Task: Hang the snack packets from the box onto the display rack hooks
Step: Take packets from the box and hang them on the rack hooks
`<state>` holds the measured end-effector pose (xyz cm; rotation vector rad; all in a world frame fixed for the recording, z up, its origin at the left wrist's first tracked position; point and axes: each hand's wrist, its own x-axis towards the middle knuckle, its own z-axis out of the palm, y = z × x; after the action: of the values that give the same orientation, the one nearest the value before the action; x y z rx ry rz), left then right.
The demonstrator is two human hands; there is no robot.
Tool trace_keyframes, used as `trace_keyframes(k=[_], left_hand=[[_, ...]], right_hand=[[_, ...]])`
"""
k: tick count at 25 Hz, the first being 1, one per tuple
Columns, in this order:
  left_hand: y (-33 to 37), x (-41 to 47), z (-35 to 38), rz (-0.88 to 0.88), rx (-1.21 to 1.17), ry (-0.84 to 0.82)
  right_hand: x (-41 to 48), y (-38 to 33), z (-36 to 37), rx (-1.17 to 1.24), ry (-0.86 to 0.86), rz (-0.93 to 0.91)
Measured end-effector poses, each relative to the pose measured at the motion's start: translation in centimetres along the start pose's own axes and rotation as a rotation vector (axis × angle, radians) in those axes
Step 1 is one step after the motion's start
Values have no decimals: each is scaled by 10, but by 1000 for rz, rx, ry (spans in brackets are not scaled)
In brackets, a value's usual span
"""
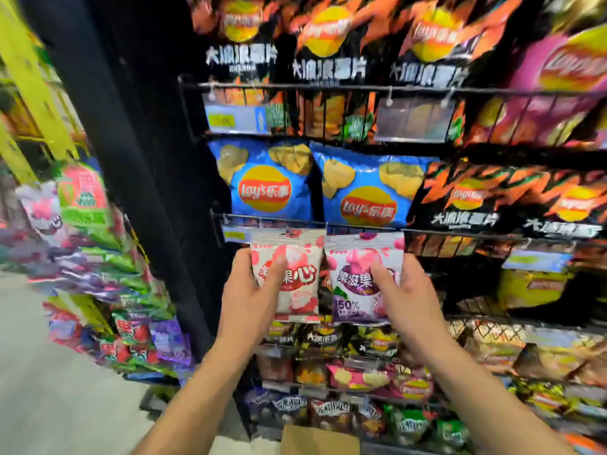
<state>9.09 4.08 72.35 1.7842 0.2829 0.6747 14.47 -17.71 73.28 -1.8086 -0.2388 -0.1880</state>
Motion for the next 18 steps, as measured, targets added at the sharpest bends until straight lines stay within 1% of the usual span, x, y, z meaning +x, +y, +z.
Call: trace_keyframes(k=[4, 8, 14, 18], left_hand=[[90, 27, -32, 140, -59, 78], [156, 41, -58, 238, -90, 143], [219, 33, -88, 274, -159, 198], [240, 15, -107, 252, -150, 234]], right_hand=[[18, -92, -16, 106, 40, -146], [29, -155, -27, 133, 72, -243], [32, -211, -36, 213, 5, -341], [33, -230, -26, 262, -64, -330]])
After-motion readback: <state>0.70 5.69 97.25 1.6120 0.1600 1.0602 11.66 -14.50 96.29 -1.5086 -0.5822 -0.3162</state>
